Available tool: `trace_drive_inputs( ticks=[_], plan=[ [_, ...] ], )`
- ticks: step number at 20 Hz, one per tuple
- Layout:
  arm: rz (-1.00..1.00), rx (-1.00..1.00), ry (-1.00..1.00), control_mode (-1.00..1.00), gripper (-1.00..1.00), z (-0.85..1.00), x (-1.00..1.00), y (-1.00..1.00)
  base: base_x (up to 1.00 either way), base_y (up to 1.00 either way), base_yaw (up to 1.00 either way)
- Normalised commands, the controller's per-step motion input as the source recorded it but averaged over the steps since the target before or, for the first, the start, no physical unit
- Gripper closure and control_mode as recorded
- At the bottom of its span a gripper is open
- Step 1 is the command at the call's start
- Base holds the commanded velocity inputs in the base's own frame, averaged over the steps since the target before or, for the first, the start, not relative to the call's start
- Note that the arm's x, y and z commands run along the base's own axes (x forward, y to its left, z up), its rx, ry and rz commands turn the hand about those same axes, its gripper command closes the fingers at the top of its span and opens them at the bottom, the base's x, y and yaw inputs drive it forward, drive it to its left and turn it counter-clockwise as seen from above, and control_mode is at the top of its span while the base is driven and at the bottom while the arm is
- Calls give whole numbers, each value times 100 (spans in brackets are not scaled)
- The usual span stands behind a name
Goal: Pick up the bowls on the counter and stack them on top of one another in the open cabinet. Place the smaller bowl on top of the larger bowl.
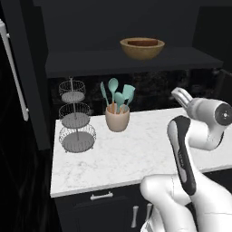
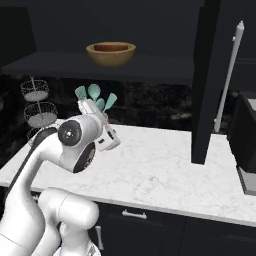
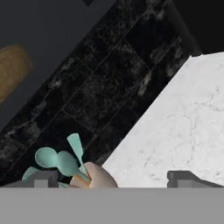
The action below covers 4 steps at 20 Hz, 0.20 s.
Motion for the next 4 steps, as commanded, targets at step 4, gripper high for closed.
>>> trace_drive_inputs(
  ticks=[4],
  plan=[
    [0,-24,57,-100,-100,-100,-99,-6,0,0,0]
  ],
)
